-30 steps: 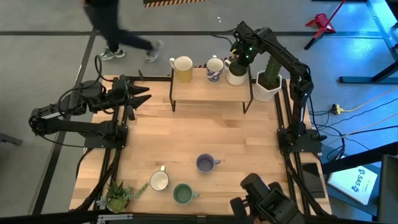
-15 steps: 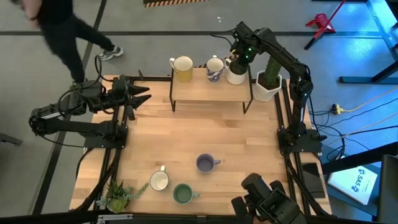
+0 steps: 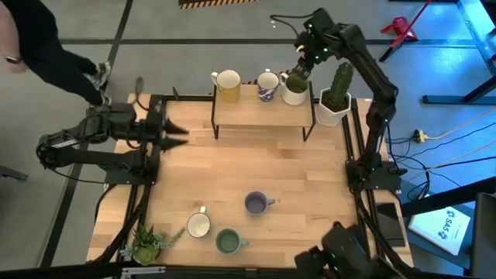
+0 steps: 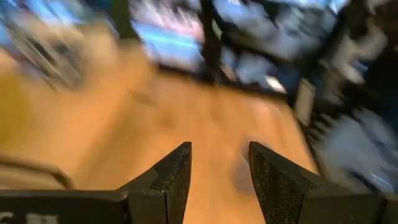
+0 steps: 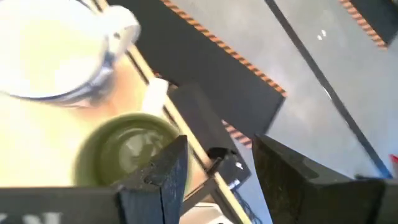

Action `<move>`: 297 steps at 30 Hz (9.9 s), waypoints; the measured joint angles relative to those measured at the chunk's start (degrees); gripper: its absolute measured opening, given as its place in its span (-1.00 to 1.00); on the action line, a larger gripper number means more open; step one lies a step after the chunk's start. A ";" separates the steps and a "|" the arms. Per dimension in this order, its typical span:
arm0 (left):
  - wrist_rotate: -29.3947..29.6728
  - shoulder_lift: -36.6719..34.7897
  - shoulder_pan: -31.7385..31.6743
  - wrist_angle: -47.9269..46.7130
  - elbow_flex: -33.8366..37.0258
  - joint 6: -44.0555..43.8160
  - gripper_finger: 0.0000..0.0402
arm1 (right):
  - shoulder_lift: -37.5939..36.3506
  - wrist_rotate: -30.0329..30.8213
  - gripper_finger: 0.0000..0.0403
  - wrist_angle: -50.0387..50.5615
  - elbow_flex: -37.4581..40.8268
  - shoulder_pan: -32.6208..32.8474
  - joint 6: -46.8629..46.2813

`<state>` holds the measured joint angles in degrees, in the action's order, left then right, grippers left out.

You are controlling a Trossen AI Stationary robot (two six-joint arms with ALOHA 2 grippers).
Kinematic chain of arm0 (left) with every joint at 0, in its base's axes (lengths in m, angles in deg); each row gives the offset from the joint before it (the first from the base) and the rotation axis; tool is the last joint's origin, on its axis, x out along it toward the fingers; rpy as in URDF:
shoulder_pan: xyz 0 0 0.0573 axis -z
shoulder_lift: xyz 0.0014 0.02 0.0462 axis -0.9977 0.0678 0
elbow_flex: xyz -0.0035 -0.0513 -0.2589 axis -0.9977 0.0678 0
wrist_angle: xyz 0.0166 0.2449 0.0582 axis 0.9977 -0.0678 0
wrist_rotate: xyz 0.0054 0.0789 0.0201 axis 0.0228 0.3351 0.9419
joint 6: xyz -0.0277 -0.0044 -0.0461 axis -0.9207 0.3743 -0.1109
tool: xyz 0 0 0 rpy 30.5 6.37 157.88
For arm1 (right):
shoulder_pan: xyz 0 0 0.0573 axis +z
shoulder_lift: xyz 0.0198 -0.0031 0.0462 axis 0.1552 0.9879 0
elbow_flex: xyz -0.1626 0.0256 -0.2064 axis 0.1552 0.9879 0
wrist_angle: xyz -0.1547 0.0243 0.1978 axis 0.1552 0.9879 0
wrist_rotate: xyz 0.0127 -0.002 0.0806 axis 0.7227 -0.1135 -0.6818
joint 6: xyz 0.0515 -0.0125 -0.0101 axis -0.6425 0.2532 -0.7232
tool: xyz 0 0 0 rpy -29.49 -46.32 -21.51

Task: Place coffee mugs
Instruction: Put the blue patterned mug on the shelf

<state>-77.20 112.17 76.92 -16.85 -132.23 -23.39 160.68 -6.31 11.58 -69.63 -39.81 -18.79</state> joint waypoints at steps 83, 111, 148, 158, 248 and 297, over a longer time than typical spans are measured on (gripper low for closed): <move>8.36 49.01 8.49 -0.84 0.04 -14.98 -0.91 | -5.93 9.07 -0.17 10.84 0.15 42.92 -0.37; 8.10 52.08 4.33 -4.97 -4.66 4.24 -0.65 | -5.55 9.45 -0.17 10.82 0.23 49.25 -6.34; 30.30 30.68 15.11 -45.65 -37.88 -30.63 -0.09 | -4.16 5.06 -0.17 -67.31 51.83 49.14 -5.45; 34.60 28.14 18.80 -45.73 -37.79 -35.45 -0.09 | 2.35 5.71 -0.17 -71.88 50.91 49.54 -7.68; 40.96 28.73 18.76 -45.95 -37.79 -29.83 -0.09 | 6.18 -4.46 -1.00 -16.09 2.32 33.41 -1.87; 41.96 28.73 18.75 -47.27 -37.79 -26.76 -0.09 | 10.26 -8.19 -1.00 -17.16 2.08 22.83 -0.56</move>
<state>-35.23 140.90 95.68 -64.12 -170.02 -50.15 170.95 -14.50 -5.58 -67.55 -16.98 -19.35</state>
